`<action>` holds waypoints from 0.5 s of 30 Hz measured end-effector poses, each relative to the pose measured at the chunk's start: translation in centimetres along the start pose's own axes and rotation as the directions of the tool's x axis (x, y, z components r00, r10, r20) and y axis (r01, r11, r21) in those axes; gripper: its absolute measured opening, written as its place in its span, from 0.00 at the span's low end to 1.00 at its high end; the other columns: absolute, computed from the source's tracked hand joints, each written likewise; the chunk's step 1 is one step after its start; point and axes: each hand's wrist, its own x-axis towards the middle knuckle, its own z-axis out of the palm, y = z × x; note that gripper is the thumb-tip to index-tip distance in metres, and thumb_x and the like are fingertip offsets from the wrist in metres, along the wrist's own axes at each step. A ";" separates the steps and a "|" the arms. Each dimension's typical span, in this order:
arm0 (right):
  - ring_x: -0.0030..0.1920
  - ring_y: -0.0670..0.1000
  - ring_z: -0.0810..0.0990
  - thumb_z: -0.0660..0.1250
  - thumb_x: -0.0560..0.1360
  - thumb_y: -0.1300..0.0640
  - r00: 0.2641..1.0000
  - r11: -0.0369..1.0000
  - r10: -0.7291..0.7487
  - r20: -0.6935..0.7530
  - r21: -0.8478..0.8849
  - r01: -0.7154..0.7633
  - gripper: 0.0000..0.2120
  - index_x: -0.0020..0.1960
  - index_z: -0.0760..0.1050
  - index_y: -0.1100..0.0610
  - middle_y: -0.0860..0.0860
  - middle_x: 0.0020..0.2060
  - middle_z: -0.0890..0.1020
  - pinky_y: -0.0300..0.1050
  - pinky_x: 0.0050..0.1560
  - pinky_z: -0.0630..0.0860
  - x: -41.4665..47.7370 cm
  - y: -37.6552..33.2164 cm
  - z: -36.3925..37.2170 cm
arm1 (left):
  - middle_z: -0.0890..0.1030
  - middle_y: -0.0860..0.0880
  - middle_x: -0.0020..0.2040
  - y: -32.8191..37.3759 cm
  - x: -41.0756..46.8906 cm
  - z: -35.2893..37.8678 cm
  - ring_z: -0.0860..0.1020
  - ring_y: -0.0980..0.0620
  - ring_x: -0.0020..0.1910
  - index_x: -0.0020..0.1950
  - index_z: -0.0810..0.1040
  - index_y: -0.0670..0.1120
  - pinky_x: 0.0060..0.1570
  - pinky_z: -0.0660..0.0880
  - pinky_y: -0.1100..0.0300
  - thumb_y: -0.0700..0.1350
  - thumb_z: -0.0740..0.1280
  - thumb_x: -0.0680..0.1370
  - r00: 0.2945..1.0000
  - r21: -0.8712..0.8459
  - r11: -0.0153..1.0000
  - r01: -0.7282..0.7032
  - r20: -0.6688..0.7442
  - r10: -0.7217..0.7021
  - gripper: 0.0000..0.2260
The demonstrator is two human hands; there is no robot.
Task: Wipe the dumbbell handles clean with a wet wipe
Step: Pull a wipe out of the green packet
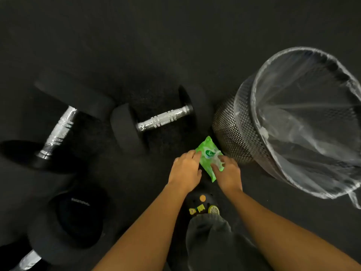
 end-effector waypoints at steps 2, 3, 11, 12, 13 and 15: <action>0.57 0.57 0.73 0.68 0.74 0.60 0.999 1.000 -0.015 -0.030 -0.005 0.015 0.17 0.60 0.73 0.64 0.61 0.57 0.74 0.44 0.56 0.68 0.4 0.0 0.6 | 0.63 0.47 0.73 -0.6 0.6 0.3 0.63 0.49 0.71 0.75 0.58 0.46 0.68 0.63 0.54 0.46 0.63 0.78 1.000 0.009 1.000 -0.014 -0.013 0.014 0.27; 0.56 0.58 0.73 0.68 0.74 0.61 0.999 1.000 -0.019 -0.034 -0.018 0.018 0.16 0.59 0.73 0.65 0.61 0.56 0.74 0.44 0.55 0.68 0.6 0.0 1.0 | 0.63 0.47 0.73 -0.9 1.0 0.5 0.63 0.49 0.71 0.75 0.58 0.46 0.68 0.62 0.54 0.46 0.63 0.78 1.000 0.024 0.999 -0.027 -0.015 0.027 0.27; 0.44 0.55 0.75 0.66 0.74 0.63 0.995 0.998 -0.067 -0.075 0.016 0.068 0.06 0.47 0.75 0.66 0.59 0.44 0.76 0.39 0.42 0.64 2.3 1.5 2.0 | 0.57 0.47 0.76 -1.3 4.0 2.0 0.55 0.48 0.75 0.76 0.55 0.46 0.72 0.52 0.55 0.42 0.62 0.78 0.982 0.026 0.982 -0.185 0.045 0.184 0.28; 0.42 0.53 0.73 0.66 0.74 0.63 0.992 0.996 -0.088 -0.088 0.019 0.090 0.05 0.45 0.75 0.66 0.58 0.41 0.76 0.38 0.40 0.62 2.3 1.7 1.9 | 0.57 0.47 0.76 -1.3 4.1 2.1 0.55 0.48 0.75 0.76 0.56 0.46 0.72 0.51 0.56 0.41 0.61 0.78 0.978 0.033 0.979 -0.202 0.054 0.200 0.27; 0.40 0.52 0.72 0.67 0.73 0.64 0.988 0.993 -0.110 -0.104 0.023 0.113 0.04 0.42 0.74 0.65 0.57 0.38 0.74 0.37 0.37 0.60 2.2 1.9 1.8 | 0.58 0.47 0.76 -1.4 4.3 2.2 0.55 0.48 0.75 0.76 0.56 0.45 0.72 0.51 0.56 0.40 0.61 0.78 0.976 0.036 0.977 -0.212 0.058 0.210 0.27; 0.38 0.52 0.70 0.67 0.73 0.65 0.982 0.990 -0.140 -0.129 0.018 0.143 0.07 0.38 0.71 0.61 0.55 0.35 0.72 0.38 0.34 0.57 2.1 2.2 1.7 | 0.60 0.46 0.75 -1.6 4.4 2.5 0.57 0.48 0.74 0.75 0.58 0.44 0.71 0.53 0.56 0.40 0.61 0.78 0.972 0.038 0.973 -0.228 0.061 0.225 0.27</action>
